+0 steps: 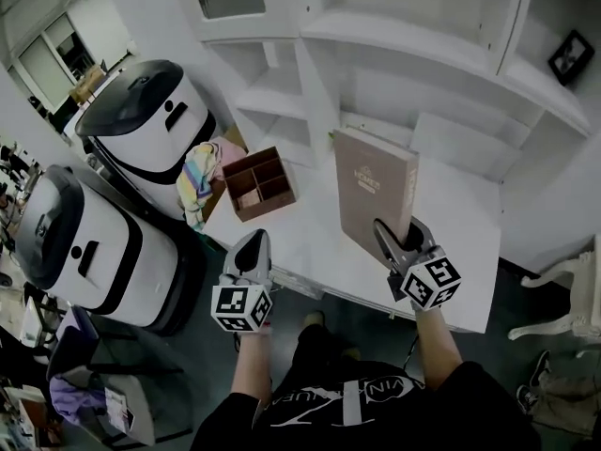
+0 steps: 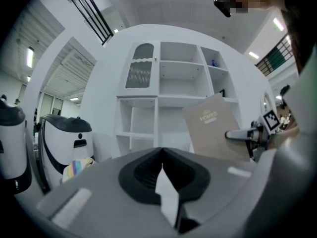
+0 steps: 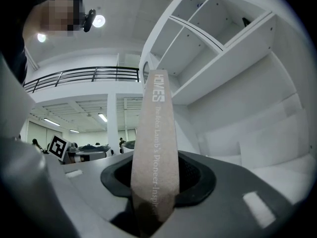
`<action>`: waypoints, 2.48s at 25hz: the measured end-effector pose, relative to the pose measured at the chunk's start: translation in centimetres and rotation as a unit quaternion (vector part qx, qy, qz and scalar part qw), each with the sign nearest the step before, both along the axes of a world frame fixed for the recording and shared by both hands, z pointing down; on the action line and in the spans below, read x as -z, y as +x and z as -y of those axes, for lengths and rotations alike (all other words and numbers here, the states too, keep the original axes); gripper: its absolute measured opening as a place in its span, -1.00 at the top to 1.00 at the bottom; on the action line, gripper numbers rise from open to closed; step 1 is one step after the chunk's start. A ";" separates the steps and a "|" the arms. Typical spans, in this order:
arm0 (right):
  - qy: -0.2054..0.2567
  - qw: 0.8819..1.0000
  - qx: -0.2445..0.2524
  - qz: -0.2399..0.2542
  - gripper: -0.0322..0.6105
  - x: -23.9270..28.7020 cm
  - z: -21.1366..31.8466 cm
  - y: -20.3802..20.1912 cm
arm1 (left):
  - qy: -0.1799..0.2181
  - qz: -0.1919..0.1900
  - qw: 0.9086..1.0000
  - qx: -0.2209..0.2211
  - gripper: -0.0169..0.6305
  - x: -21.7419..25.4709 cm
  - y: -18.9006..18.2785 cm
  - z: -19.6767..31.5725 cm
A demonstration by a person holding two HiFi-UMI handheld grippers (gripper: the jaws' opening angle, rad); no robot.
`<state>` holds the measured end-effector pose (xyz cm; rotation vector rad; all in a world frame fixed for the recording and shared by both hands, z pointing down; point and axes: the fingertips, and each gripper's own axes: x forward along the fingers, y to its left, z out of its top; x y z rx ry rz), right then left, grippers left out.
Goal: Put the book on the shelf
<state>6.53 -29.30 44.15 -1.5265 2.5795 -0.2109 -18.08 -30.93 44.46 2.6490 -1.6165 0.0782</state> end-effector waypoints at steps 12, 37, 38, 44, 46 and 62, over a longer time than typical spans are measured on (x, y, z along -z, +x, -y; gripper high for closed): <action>0.080 0.994 -0.053 -0.054 0.35 10.9 5.7 1.5 | 0.031 -0.012 0.996 -0.087 0.95 7.0 3.8 10.5; 0.208 0.937 -0.140 -0.243 0.34 35.0 9.9 2.3 | 0.005 -0.027 0.975 -0.220 0.95 10.2 8.9 19.9; 0.209 0.930 -0.152 -0.260 0.34 35.5 10.4 2.9 | 0.004 -0.027 0.974 -0.225 0.95 10.1 9.3 19.9; 0.210 0.851 -0.238 -0.418 0.34 36.1 15.4 6.5 | 0.006 -0.032 0.970 -0.240 0.95 10.2 12.2 20.7; 0.191 0.823 -0.235 -0.481 0.34 35.1 17.6 7.1 | 0.007 -0.029 0.968 -0.250 0.95 10.4 13.6 20.8; 0.091 0.675 -0.155 -0.715 0.33 29.3 30.1 9.9 | 0.028 -0.047 0.967 -0.248 0.95 12.2 15.8 24.1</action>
